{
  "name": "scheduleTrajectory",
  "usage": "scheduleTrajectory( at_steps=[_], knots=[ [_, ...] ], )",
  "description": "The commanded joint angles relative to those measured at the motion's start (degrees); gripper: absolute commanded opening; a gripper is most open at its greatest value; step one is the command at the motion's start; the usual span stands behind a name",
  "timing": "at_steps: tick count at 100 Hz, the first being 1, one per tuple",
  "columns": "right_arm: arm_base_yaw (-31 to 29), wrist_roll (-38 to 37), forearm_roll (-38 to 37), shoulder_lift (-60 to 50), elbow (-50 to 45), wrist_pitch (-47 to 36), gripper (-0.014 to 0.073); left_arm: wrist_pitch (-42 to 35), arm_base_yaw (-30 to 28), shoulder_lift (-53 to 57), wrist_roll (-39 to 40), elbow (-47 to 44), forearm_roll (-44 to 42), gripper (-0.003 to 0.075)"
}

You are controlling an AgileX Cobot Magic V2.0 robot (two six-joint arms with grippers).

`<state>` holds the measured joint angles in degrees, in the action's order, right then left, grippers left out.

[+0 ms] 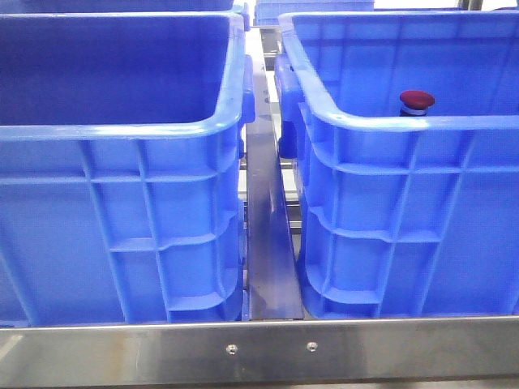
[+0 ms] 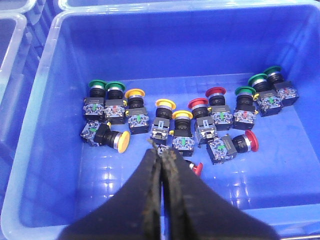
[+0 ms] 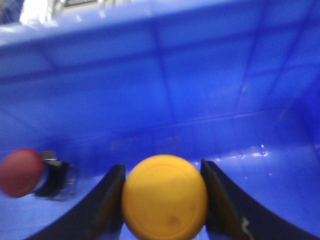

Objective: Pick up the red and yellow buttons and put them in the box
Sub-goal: 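Lower the yellow button into the crate beside the red one and release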

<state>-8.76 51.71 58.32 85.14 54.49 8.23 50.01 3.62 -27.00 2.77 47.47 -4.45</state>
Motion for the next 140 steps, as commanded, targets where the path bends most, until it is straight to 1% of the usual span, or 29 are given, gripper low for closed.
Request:
scheduleTrajectory(
  at_steps=[1,20,49,71,92,97,101,116,121,128,140],
  knots=[
    [-0.3,0.8,0.9,0.9,3.5,-3.3,0.0178,-4.2,0.0,-0.4,0.5,1.4,0.3,-0.0019],
    [0.1,0.9,0.9,5.8,7.3,-3.1,0.0178,-4.2,0.0,-0.4,0.5,1.4,0.3,-0.0019],
    [1.8,1.1,0.9,10.5,11.8,-3.0,0.0178,-4.2,0.0,-0.4,0.5,1.4,0.3,-0.0019],
    [2.3,1.2,0.9,13.8,12.8,-3.4,0.0178,-4.2,0.0,-0.4,0.5,1.4,0.3,-0.0019],
    [2.3,1.4,0.9,14.9,12.8,-1.1,0.0189,-4.2,0.0,-0.4,0.5,1.4,0.3,-0.0019],
    [2.3,1.4,0.9,14.7,12.8,-0.5,0.0218,-4.2,0.0,-0.4,0.5,1.4,0.3,-0.0019],
    [2.3,1.4,0.9,14.6,12.8,-0.2,0.0264,-4.2,0.0,-0.4,0.5,1.4,0.3,-0.0019],
    [2.3,1.4,0.9,13.7,12.8,0.2,0.0498,-4.2,0.0,-0.4,0.5,1.4,0.3,-0.0019],
    [2.3,1.4,0.9,13.2,12.8,0.4,0.0550,-4.2,0.0,-0.4,0.5,1.4,0.3,-0.0019],
    [2.3,1.4,0.9,11.9,12.8,0.8,0.0582,-4.2,0.0,-0.4,0.5,1.4,0.3,-0.0019],
    [2.3,1.4,0.9,8.4,12.7,1.4,0.0578,-4.2,0.0,-0.4,0.5,1.4,0.3,-0.0019]
  ],
)
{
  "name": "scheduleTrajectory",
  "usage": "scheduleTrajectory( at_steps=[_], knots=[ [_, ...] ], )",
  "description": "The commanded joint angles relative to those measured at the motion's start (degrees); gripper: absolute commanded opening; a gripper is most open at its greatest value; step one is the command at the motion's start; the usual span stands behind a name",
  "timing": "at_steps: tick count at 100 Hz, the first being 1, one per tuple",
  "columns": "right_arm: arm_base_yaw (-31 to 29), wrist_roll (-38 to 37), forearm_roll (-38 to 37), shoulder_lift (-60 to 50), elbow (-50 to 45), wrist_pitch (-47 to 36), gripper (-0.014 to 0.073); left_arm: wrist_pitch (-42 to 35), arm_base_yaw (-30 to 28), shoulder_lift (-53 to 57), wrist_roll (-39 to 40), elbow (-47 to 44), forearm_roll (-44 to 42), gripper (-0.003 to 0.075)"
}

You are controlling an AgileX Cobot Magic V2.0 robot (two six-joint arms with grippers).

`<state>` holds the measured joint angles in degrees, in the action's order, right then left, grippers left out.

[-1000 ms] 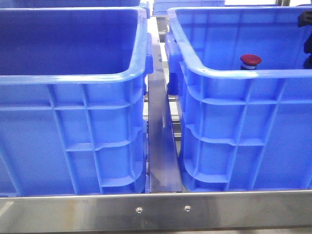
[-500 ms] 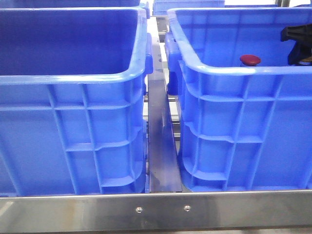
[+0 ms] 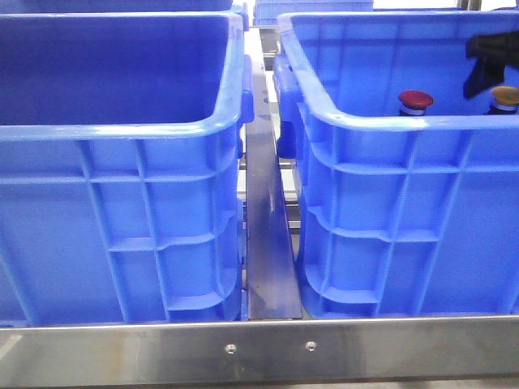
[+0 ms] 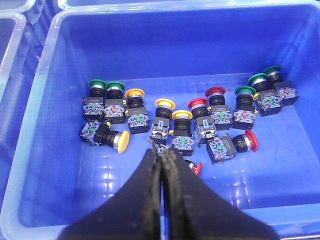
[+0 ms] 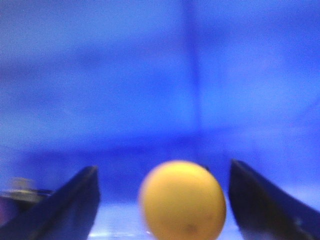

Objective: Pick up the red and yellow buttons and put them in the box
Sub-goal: 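Lower the yellow button into the crate beside the red one and release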

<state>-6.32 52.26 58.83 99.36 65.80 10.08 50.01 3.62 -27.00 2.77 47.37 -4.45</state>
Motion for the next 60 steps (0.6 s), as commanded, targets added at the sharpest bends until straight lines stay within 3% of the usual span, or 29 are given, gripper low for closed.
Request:
scheduleTrajectory(
  at_steps=[1,32,60],
  knots=[
    [-0.1,0.8,0.4,-6.1,1.4,-0.3,0.0578,-4.2,0.0,-0.4,0.5,1.5,0.3,-0.0019],
    [-0.1,1.2,0.3,-22.8,-3.2,4.1,0.0578,-4.2,0.0,-0.4,0.5,1.5,0.3,-0.0019],
    [-0.1,1.2,0.3,-40.9,-13.3,6.7,0.0578,-4.2,0.0,-0.4,0.5,1.5,0.3,-0.0019]
  ],
)
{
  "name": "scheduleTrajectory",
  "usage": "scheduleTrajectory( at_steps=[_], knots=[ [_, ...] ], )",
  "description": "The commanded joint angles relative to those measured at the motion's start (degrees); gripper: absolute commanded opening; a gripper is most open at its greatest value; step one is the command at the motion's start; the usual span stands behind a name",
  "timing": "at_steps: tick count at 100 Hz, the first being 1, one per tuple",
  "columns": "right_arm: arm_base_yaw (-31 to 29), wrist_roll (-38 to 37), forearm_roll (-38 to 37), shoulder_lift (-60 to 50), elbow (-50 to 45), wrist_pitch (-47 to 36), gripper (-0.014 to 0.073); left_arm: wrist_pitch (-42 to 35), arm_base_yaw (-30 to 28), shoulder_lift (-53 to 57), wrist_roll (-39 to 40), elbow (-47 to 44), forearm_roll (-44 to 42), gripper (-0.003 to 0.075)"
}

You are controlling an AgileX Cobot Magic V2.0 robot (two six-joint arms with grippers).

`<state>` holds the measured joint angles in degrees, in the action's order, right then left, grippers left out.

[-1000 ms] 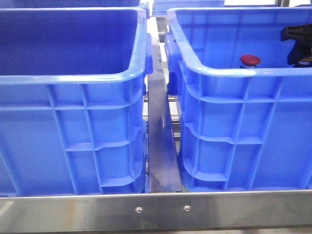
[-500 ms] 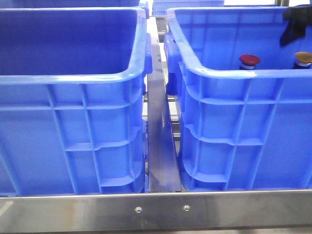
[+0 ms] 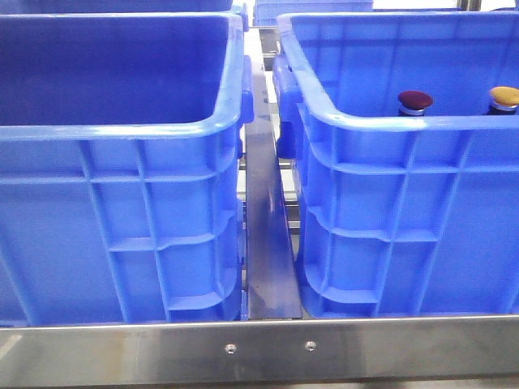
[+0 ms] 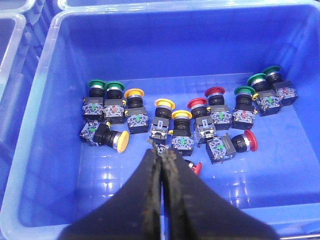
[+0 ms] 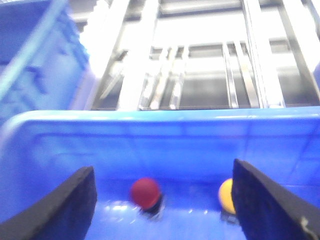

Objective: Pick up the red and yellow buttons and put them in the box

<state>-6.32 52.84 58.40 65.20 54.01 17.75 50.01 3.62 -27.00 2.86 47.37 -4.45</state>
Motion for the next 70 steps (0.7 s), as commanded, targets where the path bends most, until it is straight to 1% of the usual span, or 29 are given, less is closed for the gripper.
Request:
scheduleTrajectory(
  at_steps=[1,33,50,55,60,67,70],
  knots=[
    [-0.1,0.7,0.7,-7.2,-2.1,-0.9,0.0578,-4.2,0.0,-0.4,0.5,1.5,0.3,-0.0019],
    [-0.1,0.7,0.7,-26.8,-14.7,-0.6,0.0578,-4.1,0.0,-0.4,0.5,1.5,0.3,-0.0019],
    [-0.1,0.7,0.7,-34.2,-19.3,-0.8,0.0563,-4.1,0.0,-0.4,0.5,1.5,0.3,-0.0019],
    [-0.1,0.7,0.7,-35.6,-20.1,-0.9,0.0530,-4.1,0.0,-0.4,0.5,1.5,0.3,-0.0019],
    [-0.1,0.7,0.7,-36.6,-20.4,-0.9,0.0477,-4.1,0.0,-0.4,0.5,1.5,0.3,-0.0019],
    [-0.1,0.7,0.7,-37.4,-20.5,-0.9,0.0372,-4.1,0.0,-0.4,0.5,1.5,0.3,-0.0019],
    [-0.1,0.7,0.7,-37.4,-20.5,-1.0,0.0309,-4.1,0.0,-0.4,0.5,1.5,0.3,-0.0019]
  ],
)
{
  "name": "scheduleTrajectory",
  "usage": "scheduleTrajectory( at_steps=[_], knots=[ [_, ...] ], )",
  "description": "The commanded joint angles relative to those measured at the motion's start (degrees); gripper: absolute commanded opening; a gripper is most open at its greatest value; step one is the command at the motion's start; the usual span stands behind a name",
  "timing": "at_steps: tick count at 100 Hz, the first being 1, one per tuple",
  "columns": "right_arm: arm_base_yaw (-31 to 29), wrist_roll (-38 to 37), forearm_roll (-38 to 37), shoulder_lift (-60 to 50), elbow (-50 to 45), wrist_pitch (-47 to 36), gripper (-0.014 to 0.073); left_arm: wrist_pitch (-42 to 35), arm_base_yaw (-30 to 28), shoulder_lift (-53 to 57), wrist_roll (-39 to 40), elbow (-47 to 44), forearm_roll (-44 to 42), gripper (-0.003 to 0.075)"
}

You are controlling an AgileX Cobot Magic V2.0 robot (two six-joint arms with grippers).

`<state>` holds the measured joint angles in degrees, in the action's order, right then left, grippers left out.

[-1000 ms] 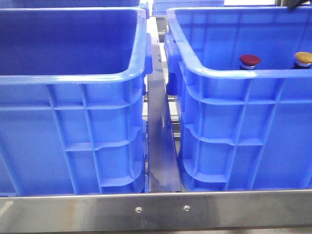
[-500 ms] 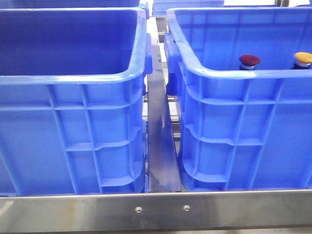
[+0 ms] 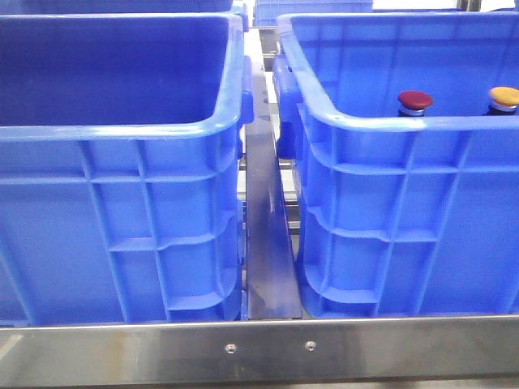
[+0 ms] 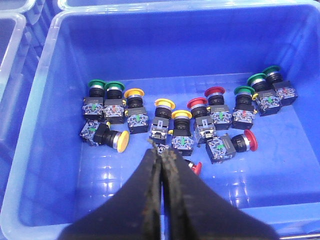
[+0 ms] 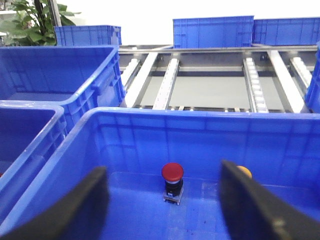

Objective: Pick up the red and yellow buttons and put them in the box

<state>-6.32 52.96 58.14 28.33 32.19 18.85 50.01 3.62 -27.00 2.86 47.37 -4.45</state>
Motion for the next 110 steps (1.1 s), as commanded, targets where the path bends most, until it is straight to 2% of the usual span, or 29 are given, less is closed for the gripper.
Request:
scheduleTrajectory(
  at_steps=[1,23,110],
  knots=[
    [-0.1,0.5,1.0,-0.5,1.4,-2.1,0.0297,-4.1,0.0,-0.4,0.5,1.5,0.3,-0.0019],
    [-0.1,0.5,1.0,-0.5,1.4,-2.1,-0.0111,-4.1,0.0,-0.4,0.3,1.5,0.3,-0.0019],
    [-0.1,0.5,1.2,-0.5,1.3,-1.9,-0.0105,-4.1,0.0,-0.4,0.3,1.5,0.3,-0.0019]
  ],
)
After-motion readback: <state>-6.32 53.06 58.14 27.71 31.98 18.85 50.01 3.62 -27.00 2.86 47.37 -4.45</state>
